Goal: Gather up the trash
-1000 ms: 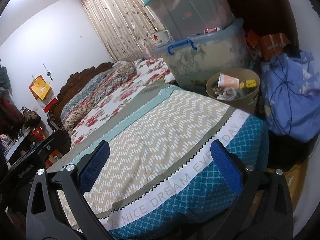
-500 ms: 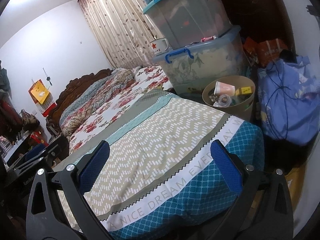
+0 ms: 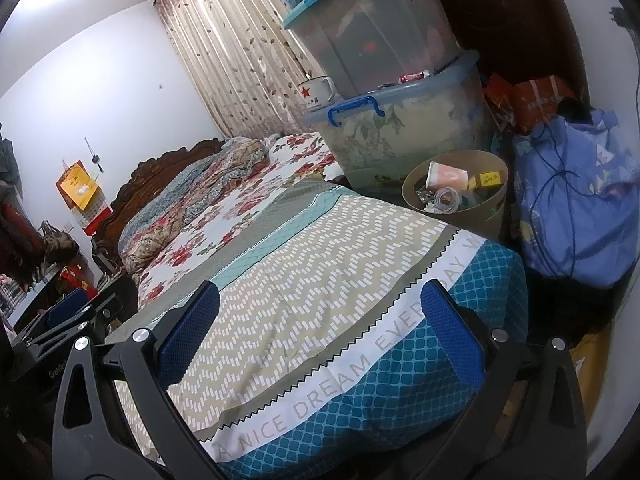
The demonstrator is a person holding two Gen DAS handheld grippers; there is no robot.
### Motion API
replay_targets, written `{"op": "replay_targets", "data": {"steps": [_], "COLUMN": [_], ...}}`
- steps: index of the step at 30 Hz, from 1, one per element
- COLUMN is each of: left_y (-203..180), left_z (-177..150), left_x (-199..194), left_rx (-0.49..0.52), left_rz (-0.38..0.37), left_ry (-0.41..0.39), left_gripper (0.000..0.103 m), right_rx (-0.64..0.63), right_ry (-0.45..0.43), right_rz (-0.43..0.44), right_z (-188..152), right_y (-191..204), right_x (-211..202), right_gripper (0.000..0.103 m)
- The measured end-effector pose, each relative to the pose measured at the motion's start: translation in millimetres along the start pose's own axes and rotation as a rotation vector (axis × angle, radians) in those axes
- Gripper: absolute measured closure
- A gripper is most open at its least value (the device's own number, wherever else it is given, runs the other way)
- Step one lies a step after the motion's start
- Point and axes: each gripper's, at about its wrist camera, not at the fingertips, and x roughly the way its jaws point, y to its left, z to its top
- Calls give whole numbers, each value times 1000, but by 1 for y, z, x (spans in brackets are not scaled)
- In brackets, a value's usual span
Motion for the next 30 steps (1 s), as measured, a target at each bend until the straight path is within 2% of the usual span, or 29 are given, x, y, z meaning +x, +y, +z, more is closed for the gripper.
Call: {"op": "replay_targets", "data": {"steps": [14,23,30], "left_y": [-2,3,5], "left_z": [-3,-10,-12], "left_x": [3,15,16], "left_rx": [2,-33,-44], "left_rz": [-19,-61,-72], "left_ry": [17,91,104], "left_gripper": [9,9,9], "right_rx": [6,17,11], "right_ry": [11,24,22], "right_rz": [-1,-5,-4], "right_z": [-1,-3,-4], "right_y": [-2,-3,-3], "right_x": [1,3,4], "right_gripper": [3,3,3]}}
